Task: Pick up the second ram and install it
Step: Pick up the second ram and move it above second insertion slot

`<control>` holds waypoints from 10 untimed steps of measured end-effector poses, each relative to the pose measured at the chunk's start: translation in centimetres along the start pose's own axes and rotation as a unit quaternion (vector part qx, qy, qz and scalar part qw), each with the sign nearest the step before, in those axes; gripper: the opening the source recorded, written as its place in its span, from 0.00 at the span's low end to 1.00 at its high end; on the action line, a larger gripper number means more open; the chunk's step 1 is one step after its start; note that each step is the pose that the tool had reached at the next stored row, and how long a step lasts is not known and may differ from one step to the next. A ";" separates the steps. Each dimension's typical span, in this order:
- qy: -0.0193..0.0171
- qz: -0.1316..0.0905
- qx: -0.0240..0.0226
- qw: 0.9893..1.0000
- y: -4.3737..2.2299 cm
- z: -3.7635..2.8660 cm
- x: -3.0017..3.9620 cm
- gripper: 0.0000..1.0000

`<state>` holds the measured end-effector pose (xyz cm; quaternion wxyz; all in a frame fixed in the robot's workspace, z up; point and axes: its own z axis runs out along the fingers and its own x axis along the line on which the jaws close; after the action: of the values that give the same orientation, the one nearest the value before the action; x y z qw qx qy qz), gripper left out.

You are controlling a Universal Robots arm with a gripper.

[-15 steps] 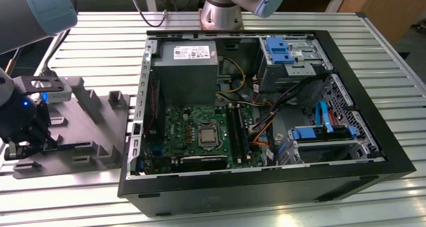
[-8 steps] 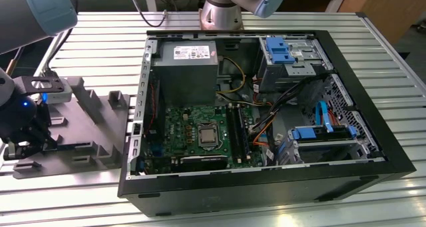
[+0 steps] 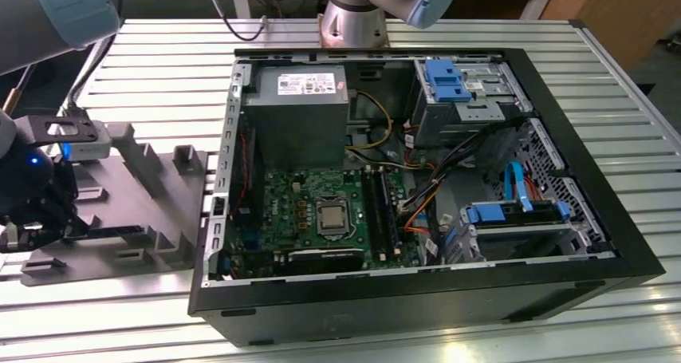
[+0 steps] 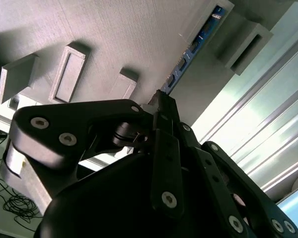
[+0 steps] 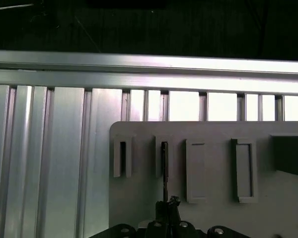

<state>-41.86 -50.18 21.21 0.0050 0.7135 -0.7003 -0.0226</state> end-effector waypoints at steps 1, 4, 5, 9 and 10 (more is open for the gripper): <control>0.000 0.000 0.000 1.000 0.00 -0.10 0.00 0.11; 0.000 0.000 0.000 1.000 0.01 -0.34 -0.01 0.11; 0.000 0.000 0.000 1.000 0.01 -0.42 -0.01 0.11; 0.000 0.000 0.000 1.000 0.02 -0.63 -0.02 0.11; 0.000 0.000 0.000 1.000 0.03 -0.67 -0.02 0.11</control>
<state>-41.86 -50.18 21.88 0.0047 0.7135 -0.7003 -0.0224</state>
